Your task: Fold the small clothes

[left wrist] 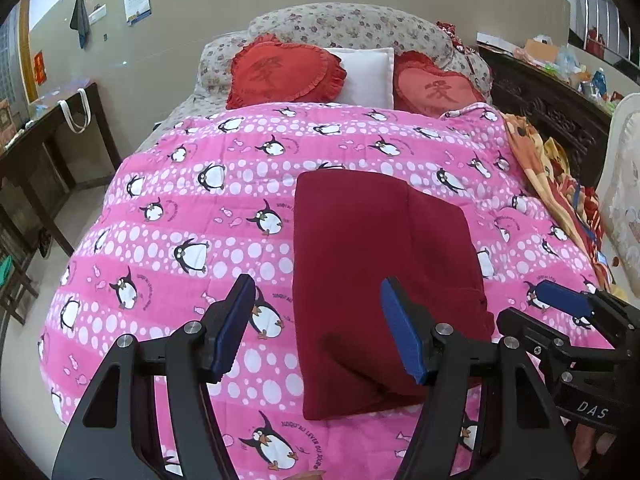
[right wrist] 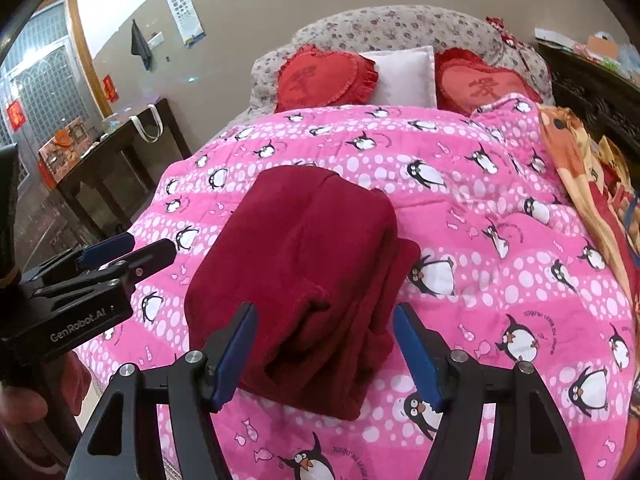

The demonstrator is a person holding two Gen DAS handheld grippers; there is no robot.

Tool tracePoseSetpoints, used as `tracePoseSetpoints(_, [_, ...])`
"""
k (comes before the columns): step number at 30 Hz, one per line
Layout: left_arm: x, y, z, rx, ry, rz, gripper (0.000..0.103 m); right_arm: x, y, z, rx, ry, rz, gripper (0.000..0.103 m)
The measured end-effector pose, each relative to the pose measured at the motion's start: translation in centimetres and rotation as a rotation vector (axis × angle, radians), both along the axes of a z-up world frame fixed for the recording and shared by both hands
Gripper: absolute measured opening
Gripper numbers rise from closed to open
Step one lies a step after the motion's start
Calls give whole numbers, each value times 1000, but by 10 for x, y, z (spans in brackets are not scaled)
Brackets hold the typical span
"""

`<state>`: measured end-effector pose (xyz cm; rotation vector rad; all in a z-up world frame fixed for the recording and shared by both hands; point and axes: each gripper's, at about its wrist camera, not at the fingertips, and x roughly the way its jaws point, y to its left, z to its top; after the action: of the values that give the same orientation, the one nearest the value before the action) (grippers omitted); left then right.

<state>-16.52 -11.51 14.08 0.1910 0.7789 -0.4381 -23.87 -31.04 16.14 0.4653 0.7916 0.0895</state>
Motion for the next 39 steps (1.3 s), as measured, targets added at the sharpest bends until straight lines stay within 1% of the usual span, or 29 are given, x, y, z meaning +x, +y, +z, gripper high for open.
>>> tracePoseSetpoints(7, [2,2,-3,-6,9,2,65,2,5,2,-23,1,12,68])
tracePoseSetpoints(16, [6,5,-7,1,10,-1,65,3,7,-1,-16,13,18,68])
tracePoseSetpoints(25, [8,-1,-12,16,15,-7,65,6,6,-8,-5,33,20,68])
tracePoseSetpoints(39, [14,-1,-20,19,37,3,65,13,7,-15,-1,54,28,68])
